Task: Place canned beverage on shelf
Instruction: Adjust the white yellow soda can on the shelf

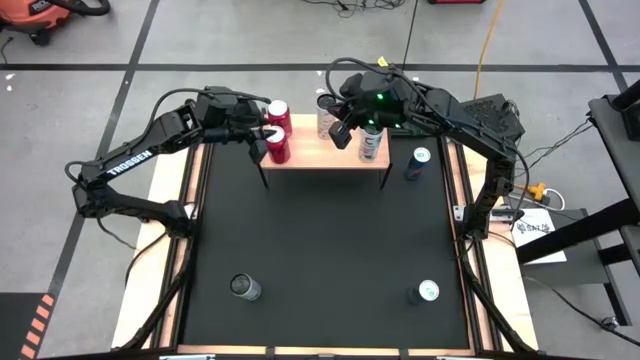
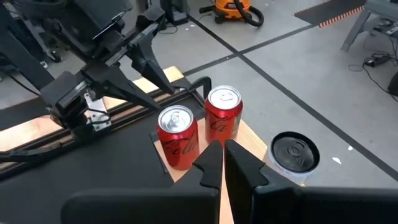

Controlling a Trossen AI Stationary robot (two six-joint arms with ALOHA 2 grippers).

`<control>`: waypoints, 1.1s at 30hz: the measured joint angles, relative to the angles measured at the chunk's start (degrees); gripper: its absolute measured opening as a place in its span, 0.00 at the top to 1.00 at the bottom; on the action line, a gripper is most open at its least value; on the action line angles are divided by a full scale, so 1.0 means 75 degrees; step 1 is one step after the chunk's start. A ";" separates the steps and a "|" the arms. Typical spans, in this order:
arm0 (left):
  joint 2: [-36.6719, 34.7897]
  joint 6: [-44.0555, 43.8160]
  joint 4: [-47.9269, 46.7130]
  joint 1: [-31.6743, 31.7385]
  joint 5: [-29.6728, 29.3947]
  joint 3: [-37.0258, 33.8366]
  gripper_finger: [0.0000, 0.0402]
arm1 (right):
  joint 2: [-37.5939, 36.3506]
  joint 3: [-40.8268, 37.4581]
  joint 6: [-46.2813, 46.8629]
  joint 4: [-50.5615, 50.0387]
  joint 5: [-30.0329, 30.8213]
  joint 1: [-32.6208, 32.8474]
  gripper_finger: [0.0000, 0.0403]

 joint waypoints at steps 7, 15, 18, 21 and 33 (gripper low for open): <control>0.0000 -0.0050 -0.0003 0.0000 -0.0001 0.0000 0.77 | 0.0052 0.0000 -0.0020 0.0084 0.0021 -0.0035 1.00; 0.0000 -0.0052 -0.0003 -0.0002 -0.0003 0.0000 0.80 | 0.0055 0.0000 -0.0339 -0.0050 0.0020 -0.0035 1.00; 0.0000 -0.0052 -0.0003 -0.0002 -0.0003 0.0000 0.80 | 0.0065 0.0002 -0.0781 0.0061 0.0018 -0.0051 1.00; 0.0000 -0.0052 -0.0003 -0.0001 -0.0003 0.0000 0.80 | 0.0090 0.0001 -0.1397 0.0176 0.0016 -0.0055 1.00; 0.0000 -0.0002 -0.0009 -0.0003 -0.0003 0.0000 0.80 | 0.0090 0.0003 -0.1818 0.0400 0.0205 -0.0055 1.00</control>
